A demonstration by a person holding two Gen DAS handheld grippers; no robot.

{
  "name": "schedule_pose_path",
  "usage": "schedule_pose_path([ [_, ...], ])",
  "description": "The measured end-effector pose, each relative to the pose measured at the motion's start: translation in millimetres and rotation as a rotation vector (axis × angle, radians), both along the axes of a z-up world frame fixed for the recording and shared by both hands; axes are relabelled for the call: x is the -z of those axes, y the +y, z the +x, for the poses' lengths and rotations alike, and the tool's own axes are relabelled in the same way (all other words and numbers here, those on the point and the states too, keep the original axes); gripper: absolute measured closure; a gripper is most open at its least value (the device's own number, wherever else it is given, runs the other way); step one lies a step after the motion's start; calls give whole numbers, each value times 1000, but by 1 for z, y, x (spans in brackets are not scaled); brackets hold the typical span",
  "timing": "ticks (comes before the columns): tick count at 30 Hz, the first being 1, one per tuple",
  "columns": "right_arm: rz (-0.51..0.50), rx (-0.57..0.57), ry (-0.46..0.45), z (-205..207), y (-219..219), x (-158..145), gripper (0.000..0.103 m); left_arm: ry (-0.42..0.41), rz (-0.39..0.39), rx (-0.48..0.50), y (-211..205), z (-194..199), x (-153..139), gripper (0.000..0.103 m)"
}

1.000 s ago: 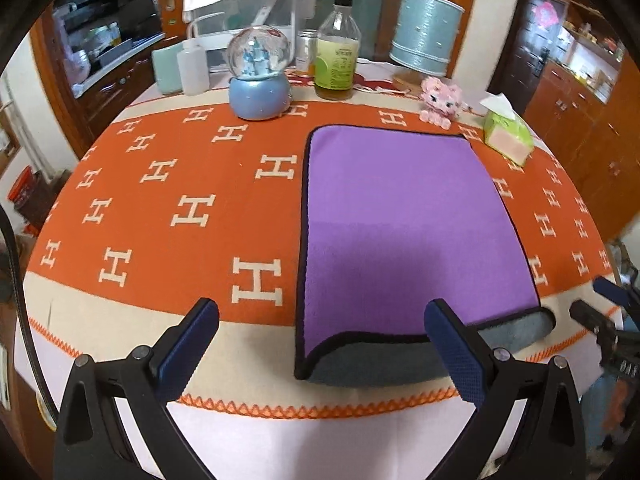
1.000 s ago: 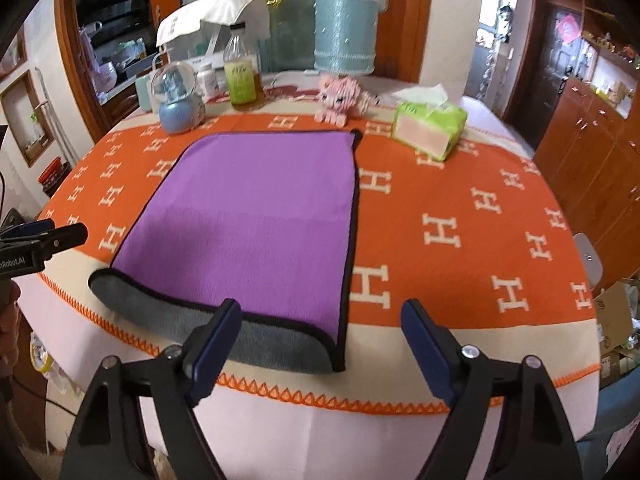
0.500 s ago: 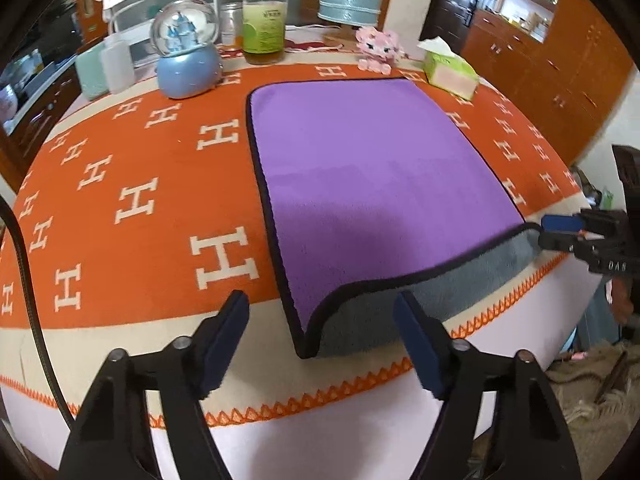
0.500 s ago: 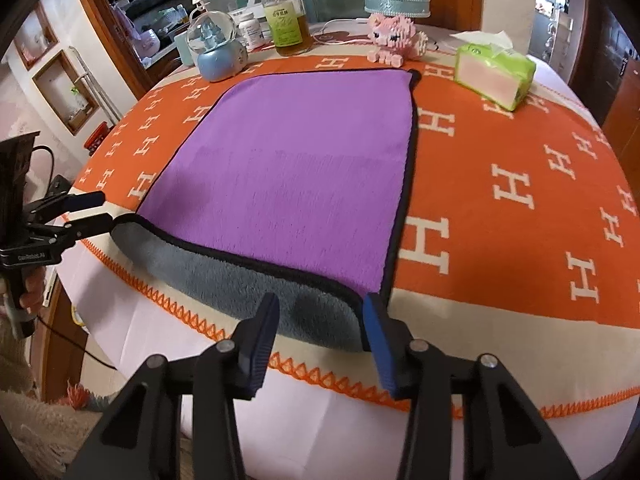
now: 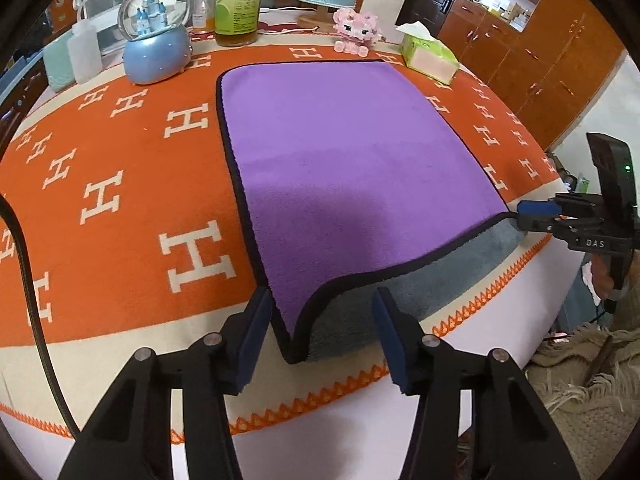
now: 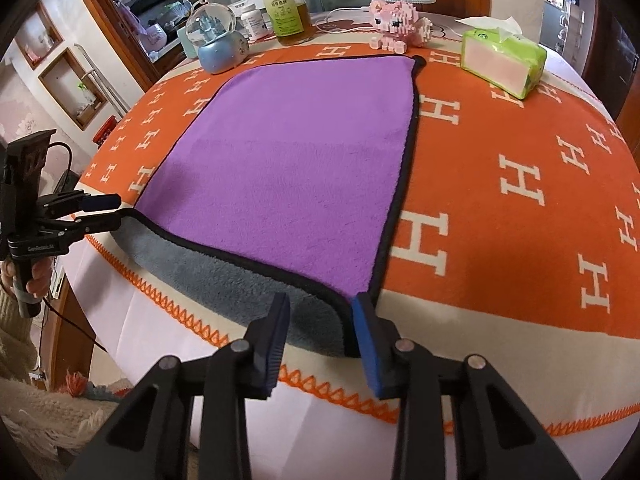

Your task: Fold towel

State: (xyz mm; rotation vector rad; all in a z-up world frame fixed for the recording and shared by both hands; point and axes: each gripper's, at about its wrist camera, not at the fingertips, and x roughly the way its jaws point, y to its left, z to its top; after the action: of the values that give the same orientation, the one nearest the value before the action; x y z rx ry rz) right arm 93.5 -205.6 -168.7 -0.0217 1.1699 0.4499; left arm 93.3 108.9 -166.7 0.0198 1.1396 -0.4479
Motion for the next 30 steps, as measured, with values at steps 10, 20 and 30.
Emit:
schedule_pose_path([
  [10,38,1,41,7,-9,7,70,32,-19,39,-2,3,2,52],
  [20,66,-28,61,8,-7,11,78,92,-65,55,1,11,10,52],
  [30,79,-23,61,8,-10,11,90,148,-88,53,3,18,21,77],
])
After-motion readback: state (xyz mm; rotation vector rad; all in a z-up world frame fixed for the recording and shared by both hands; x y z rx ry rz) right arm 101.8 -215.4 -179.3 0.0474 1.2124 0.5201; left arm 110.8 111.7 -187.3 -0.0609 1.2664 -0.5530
